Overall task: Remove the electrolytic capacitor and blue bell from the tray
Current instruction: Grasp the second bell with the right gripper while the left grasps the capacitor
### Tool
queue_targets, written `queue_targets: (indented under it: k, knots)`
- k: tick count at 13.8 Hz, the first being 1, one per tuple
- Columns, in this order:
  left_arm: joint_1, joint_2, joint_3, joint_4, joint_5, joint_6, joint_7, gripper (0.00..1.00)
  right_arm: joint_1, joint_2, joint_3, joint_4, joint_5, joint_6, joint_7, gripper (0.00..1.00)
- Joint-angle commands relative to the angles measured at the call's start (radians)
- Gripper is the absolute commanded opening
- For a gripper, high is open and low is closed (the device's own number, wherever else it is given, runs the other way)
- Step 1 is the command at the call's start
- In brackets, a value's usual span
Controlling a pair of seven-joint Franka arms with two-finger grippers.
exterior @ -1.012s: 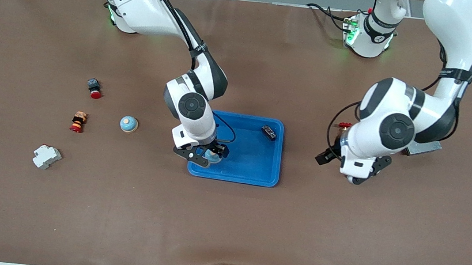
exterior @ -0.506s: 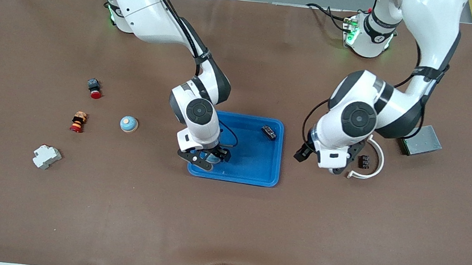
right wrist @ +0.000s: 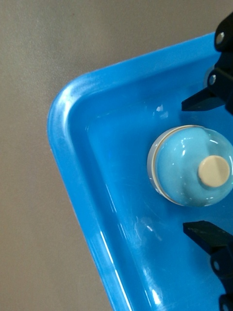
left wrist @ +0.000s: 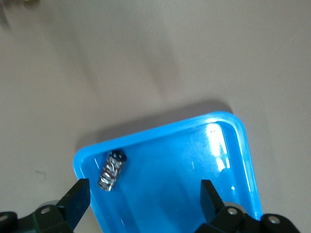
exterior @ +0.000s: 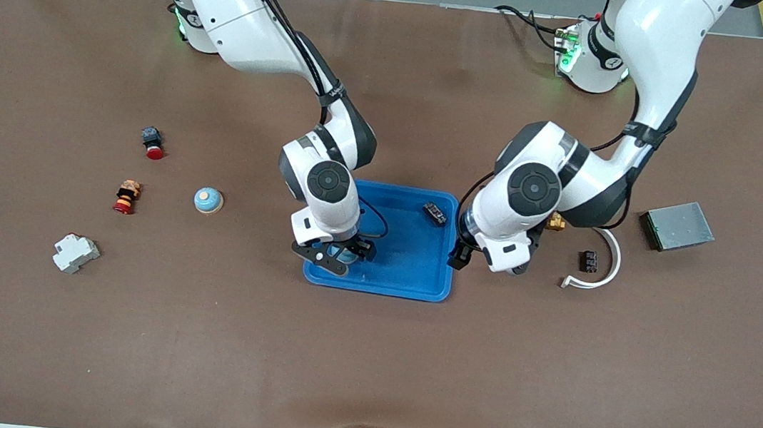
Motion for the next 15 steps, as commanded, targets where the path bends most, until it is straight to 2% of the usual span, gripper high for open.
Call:
queue_targets:
  k: [1, 2, 3, 4, 5, 6, 15]
  knots:
    - [-0.038, 0.014, 0.005, 0.021, 0.003, 0.003, -0.083, 1.00, 0.013, 0.029, -0.012, 0.052, -0.014, -0.018, 0.022, 0.95]
    - [-0.055, 0.016, 0.007, 0.018, 0.011, 0.003, -0.104, 1.00, 0.013, 0.029, -0.014, 0.052, -0.014, -0.018, 0.024, 0.87]
    - [-0.061, 0.017, 0.007, 0.015, 0.023, 0.003, -0.132, 1.00, 0.013, 0.029, -0.014, 0.052, -0.014, -0.018, 0.024, 0.73]
    - [-0.072, 0.022, 0.007, 0.010, 0.034, 0.003, -0.153, 1.00, 0.013, 0.029, -0.012, 0.055, -0.014, -0.020, 0.024, 0.49]
    - [-0.084, 0.028, 0.008, 0.006, 0.037, 0.003, -0.163, 1.00, 0.013, 0.029, -0.012, 0.058, -0.014, -0.021, 0.024, 0.17]
    - [-0.091, 0.039, 0.008, 0.004, 0.050, 0.003, -0.166, 1.00, 0.013, 0.028, -0.012, 0.058, -0.012, -0.023, 0.025, 0.00]
    - [-0.125, 0.076, 0.005, -0.063, 0.141, 0.074, -0.193, 1.00, 0.003, -0.044, -0.008, 0.083, 0.005, -0.219, 0.008, 0.00]
